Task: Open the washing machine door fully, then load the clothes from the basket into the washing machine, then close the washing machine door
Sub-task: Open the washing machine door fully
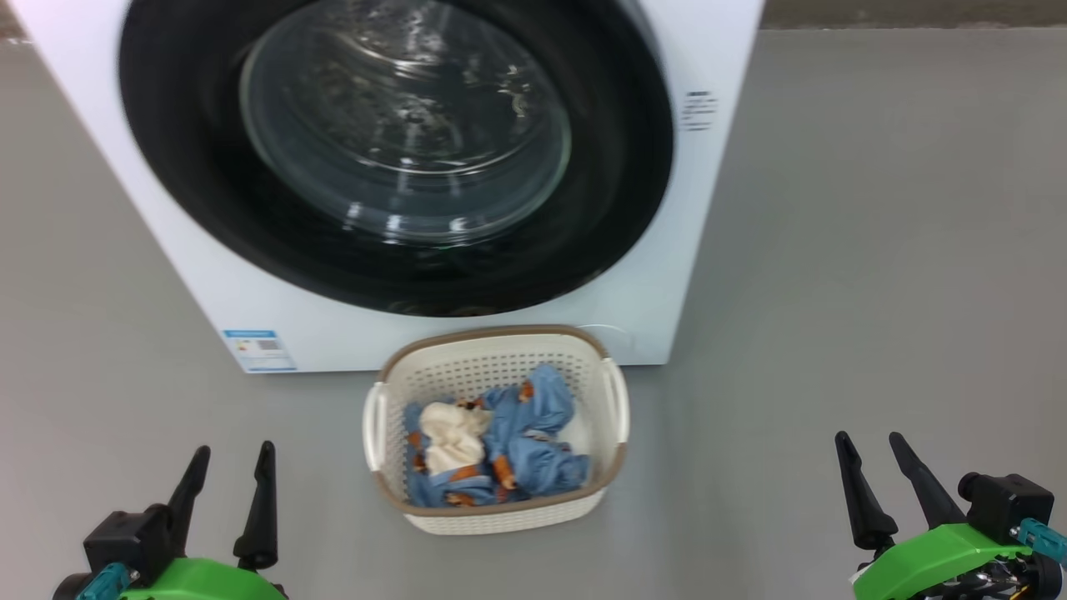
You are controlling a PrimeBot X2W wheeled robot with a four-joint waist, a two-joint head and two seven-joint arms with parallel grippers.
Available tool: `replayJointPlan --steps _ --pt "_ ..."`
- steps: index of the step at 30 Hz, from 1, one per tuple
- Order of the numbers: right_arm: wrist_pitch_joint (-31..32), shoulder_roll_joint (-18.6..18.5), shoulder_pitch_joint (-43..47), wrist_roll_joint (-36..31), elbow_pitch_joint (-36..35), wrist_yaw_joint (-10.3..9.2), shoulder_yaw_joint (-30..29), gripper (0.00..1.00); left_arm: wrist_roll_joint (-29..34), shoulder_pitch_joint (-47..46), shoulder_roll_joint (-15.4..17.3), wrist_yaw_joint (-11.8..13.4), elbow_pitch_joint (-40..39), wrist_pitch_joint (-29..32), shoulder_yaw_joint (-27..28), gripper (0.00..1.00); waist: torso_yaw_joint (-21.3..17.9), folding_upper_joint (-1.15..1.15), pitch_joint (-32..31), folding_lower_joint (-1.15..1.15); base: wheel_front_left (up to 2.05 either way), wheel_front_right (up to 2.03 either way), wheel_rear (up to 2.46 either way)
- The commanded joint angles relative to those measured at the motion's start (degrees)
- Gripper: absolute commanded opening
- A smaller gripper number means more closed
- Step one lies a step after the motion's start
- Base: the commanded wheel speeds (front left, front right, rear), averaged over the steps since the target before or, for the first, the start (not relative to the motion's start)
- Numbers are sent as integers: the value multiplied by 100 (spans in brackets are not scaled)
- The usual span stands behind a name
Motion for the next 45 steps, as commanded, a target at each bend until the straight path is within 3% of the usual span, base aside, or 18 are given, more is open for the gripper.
replayJointPlan --steps 1,15,31,33,34,37,38,40,45 --pt "-70 -50 -128 -65 -126 9 127 100 22 -272 110 -9 -146 -52 187 100 -2 0 0 0 123 123 -246" --pt "-70 -52 -123 -45 -137 9 140 100 -300 -254 132 -9 -230 -52 91 100 -14 0 -3 0 98 98 -195" --pt "-70 -23 -193 -4 -119 9 150 99 -347 -202 78 -9 -217 -52 40 100 16 0 5 0 9 9 -18" --pt "-70 -10 -218 17 -131 9 157 73 -346 -181 54 -9 -226 -52 43 100 23 0 7 0 0 0 0" --pt "-70 -3 -230 34 -138 9 166 45 -348 -170 42 -9 -231 -52 49 100 26 0 9 0 0 0 0" --pt "-70 16 -274 95 -165 9 237 15 -362 -133 -15 -9 -256 -52 104 100 37 0 15 0 0 0 0" --pt "-70 16 -274 95 -165 9 237 15 -362 -133 -15 -9 -256 -52 104 100 37 0 15 0 0 0 0" --pt "-70 26 -323 177 -193 9 280 0 -361 -95 -69 -9 -283 -52 140 100 44 0 25 0 0 0 0" --pt "-70 70 -634 624 -374 9 432 0 -373 -27 -220 -9 -356 -52 276 100 59 0 108 0 0 0 0"
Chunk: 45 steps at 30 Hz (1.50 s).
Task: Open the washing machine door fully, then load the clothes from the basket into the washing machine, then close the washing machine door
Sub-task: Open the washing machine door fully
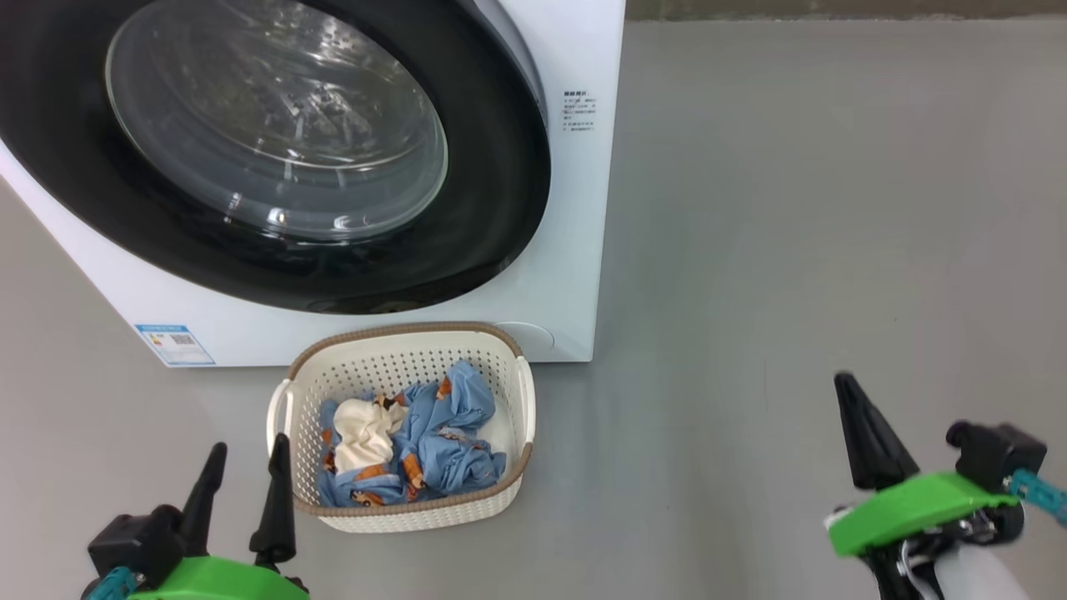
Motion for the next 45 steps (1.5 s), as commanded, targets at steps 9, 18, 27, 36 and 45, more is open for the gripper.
replayJointPlan --steps 9,18,27,36,45 --pt "-70 -9 -1000 735 -190 9 291 0 -41 -116 -11 -9 -247 -38 277 100 35 0 154 0 0 0 0" --pt "-70 -37 -1917 1393 44 9 327 0 -49 -205 -60 -9 -303 -38 298 100 125 0 274 0 0 0 0" --pt "-70 -322 -2751 2949 170 9 708 0 -65 -380 -55 -9 -319 -38 123 100 305 0 459 0 0 0 0" --pt "293 -899 -3387 4713 190 9 1448 0 -87 -569 -62 -9 -323 -38 -34 100 509 0 629 0 0 0 0" --pt "1597 -1405 -3923 5987 317 9 1647 0 -133 -786 -95 -9 -345 -38 -245 100 783 0 913 0 0 0 0"
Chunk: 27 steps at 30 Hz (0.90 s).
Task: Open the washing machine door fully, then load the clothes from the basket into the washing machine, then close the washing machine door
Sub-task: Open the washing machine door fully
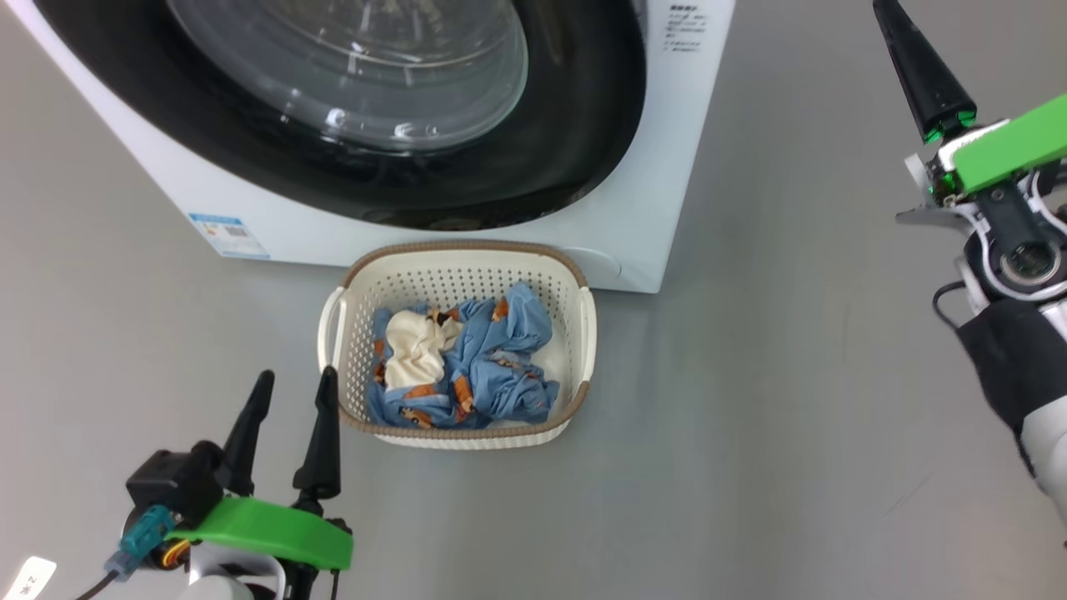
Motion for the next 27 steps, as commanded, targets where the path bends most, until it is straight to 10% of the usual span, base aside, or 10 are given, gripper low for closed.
replayJointPlan --steps 1,27 --pt "63 -42 -119 31 -101 9 70 0 -63 -204 78 -9 -167 -37 162 100 102 0 110 0 0 0 0" --pt "2608 -79 -1571 534 443 9 -145 0 -59 -801 -51 -9 -517 -37 -333 100 508 0 1311 0 0 0 0"
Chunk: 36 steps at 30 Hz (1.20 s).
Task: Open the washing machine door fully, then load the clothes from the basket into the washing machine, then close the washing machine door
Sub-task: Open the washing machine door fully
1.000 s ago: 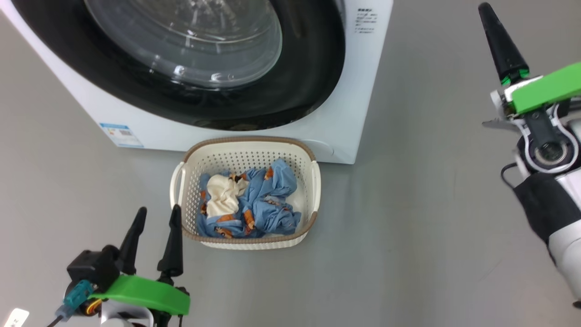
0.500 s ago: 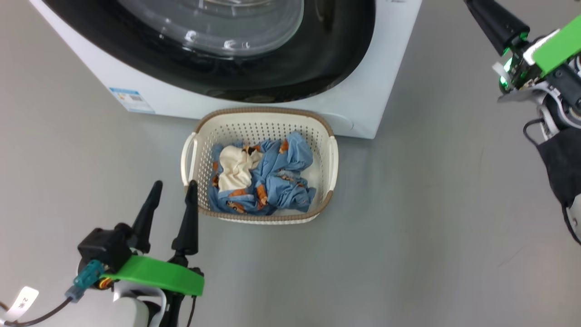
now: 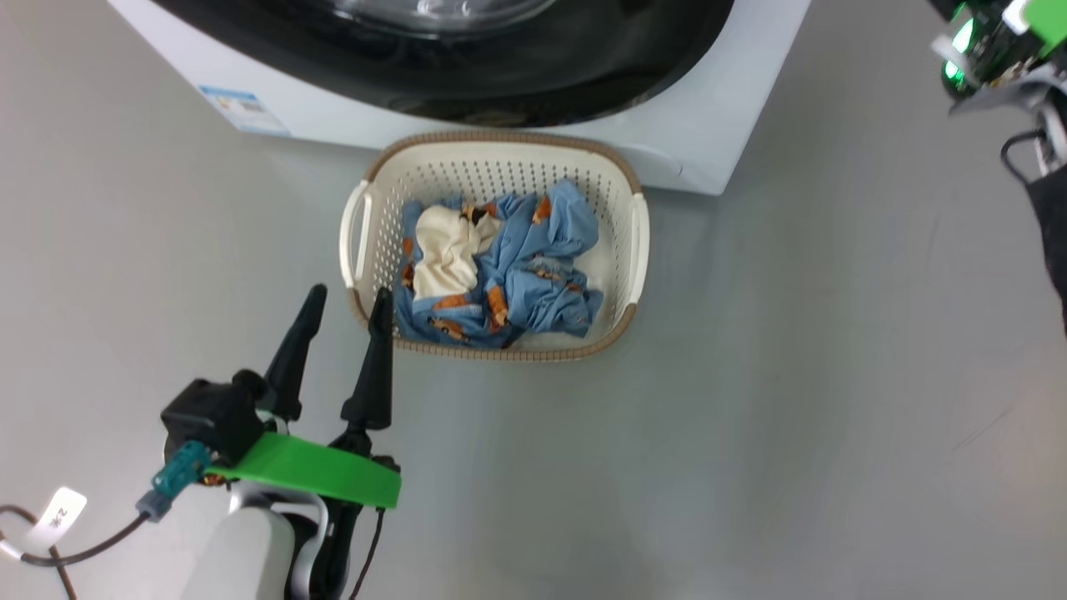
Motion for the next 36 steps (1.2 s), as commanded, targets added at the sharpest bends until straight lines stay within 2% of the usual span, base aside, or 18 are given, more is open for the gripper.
replayJointPlan --steps 1,21,36 --pt "87 15 -210 -86 -96 9 -20 0 -23 -165 92 -9 -177 -37 149 100 86 0 229 0 0 0 0" --pt "281 172 -1038 -486 45 9 65 0 -101 -647 18 -9 -299 -37 -90 100 379 0 973 0 0 0 0" --pt "359 245 -1086 -639 -7 9 253 0 -120 -762 -4 -9 -271 -37 -101 100 423 0 1043 0 0 0 0"
